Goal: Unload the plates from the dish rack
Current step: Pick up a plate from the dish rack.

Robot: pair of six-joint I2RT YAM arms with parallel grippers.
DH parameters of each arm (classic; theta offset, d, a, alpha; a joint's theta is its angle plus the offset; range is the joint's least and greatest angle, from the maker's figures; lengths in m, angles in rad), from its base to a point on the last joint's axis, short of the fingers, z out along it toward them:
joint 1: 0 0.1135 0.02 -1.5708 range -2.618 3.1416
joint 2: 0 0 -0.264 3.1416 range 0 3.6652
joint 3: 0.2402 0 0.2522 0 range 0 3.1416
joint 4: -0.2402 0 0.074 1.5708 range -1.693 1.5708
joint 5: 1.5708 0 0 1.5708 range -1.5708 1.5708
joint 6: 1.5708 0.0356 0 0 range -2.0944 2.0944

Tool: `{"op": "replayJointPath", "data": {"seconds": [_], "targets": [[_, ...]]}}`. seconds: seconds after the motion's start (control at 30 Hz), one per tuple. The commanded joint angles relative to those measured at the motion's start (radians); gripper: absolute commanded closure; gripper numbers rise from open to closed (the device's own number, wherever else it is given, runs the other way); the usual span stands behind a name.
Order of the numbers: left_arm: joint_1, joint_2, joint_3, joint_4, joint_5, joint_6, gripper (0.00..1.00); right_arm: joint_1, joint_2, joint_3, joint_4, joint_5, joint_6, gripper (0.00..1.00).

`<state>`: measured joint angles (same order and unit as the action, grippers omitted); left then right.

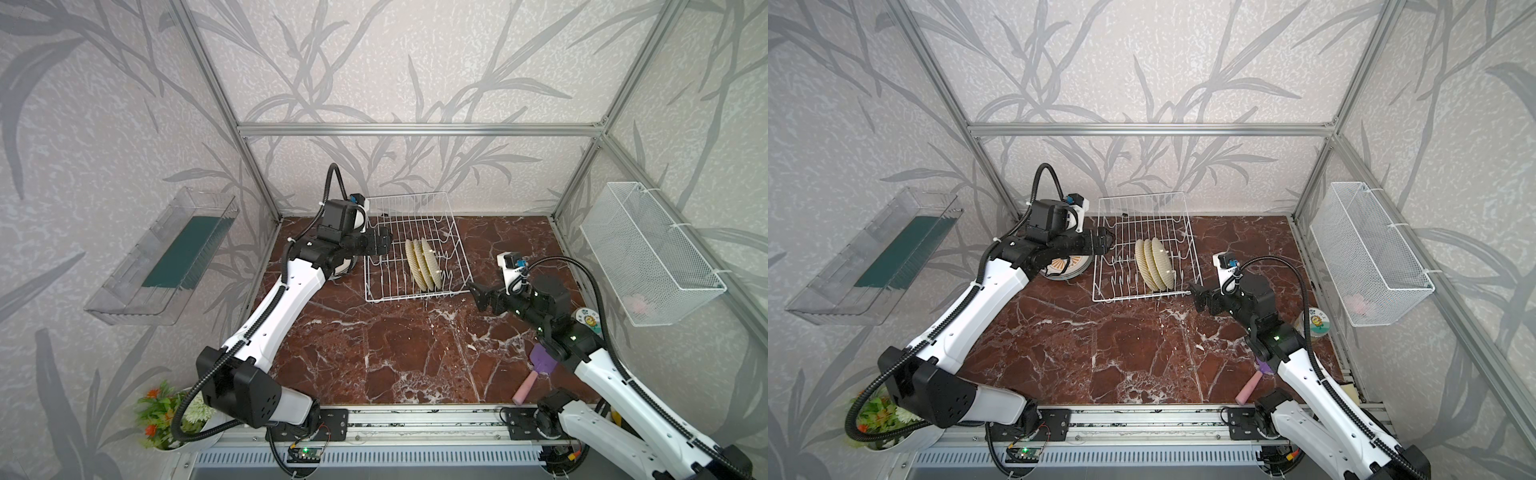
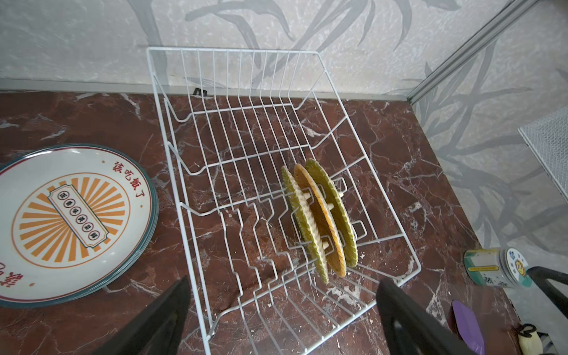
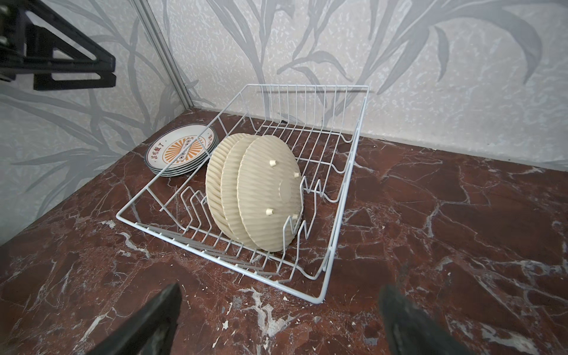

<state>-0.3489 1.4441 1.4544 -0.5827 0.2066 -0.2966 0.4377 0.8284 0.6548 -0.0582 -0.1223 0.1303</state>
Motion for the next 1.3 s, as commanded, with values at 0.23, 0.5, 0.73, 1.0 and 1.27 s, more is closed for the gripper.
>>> {"op": "replayJointPath", "data": {"seconds": [0.23, 0.5, 0.73, 1.0, 1.27], "targets": [[-0.072, 0.136, 0.032, -0.049, 0.069, 0.032, 0.21, 0.003, -0.039, -0.037, 0.047, 0.01, 0.037, 0.01], [-0.079, 0.228, 0.021, 0.039, 0.183, -0.046, 0.3, 0.004, -0.049, -0.053, 0.056, 0.033, 0.047, 0.01], [-0.079, 0.289, 0.02, 0.09, 0.223, -0.082, 0.41, 0.004, -0.026, -0.047, 0.064, 0.032, 0.046, 0.01], [-0.076, 0.342, 0.031, 0.104, 0.209, -0.078, 0.5, 0.004, -0.011, -0.036, 0.068, 0.03, 0.037, 0.01], [-0.068, 0.417, 0.095, 0.106, 0.243, -0.075, 0.6, 0.004, 0.001, -0.035, 0.072, 0.035, 0.032, 0.01]]}}
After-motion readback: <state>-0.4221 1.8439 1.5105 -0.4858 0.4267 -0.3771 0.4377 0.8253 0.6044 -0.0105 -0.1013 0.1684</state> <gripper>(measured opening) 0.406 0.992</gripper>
